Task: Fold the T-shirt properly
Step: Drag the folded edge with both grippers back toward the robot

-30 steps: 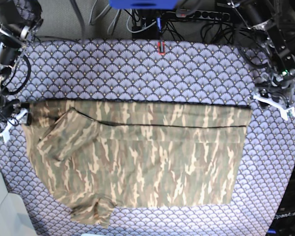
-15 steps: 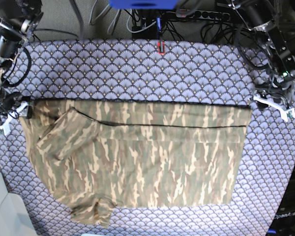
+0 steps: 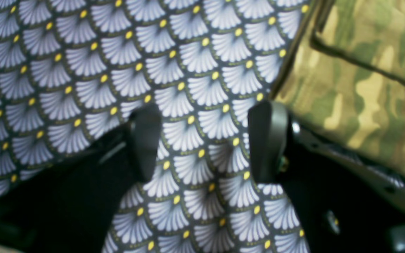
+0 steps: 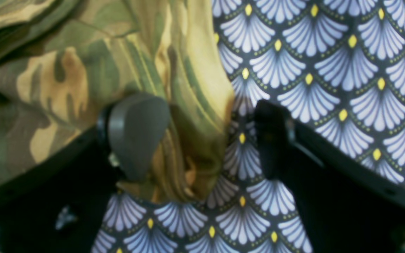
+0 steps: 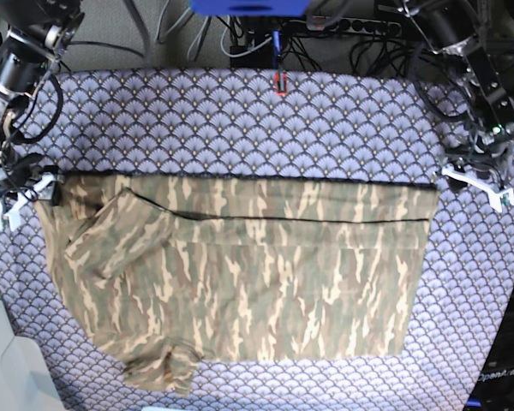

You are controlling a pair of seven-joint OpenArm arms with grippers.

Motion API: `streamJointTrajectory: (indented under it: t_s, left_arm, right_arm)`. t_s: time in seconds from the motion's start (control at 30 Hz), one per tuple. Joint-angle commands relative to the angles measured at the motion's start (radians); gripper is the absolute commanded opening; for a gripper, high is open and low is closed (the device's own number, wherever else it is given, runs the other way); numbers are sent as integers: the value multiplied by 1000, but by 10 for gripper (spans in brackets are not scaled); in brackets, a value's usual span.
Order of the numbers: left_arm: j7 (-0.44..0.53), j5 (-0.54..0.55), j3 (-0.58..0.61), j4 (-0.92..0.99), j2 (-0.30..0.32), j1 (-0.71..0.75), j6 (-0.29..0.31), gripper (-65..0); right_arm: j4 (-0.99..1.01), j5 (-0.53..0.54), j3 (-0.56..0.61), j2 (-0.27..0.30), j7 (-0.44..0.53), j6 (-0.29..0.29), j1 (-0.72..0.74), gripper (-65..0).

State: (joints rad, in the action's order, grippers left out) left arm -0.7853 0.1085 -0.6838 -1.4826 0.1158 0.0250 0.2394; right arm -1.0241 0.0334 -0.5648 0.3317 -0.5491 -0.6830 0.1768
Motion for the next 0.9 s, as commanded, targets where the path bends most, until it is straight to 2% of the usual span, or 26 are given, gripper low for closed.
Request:
streamJointTrajectory:
  t_s: [0.0,0.23,0.87]
  left_arm:
    - [22,7,2,-16,14,-27,2,-262]
    - [22,7,2,-14,8,-32,2,-262]
    - [22,7,3,49,6,-50,2,-261]
  right_arm:
    - [3,-13,4,-9,-55,-15,2,-289]
    - [1,-13,4,-10,-47,-15,3,-650]
    - [0,-14,4,60,-55,-15,62,-650]
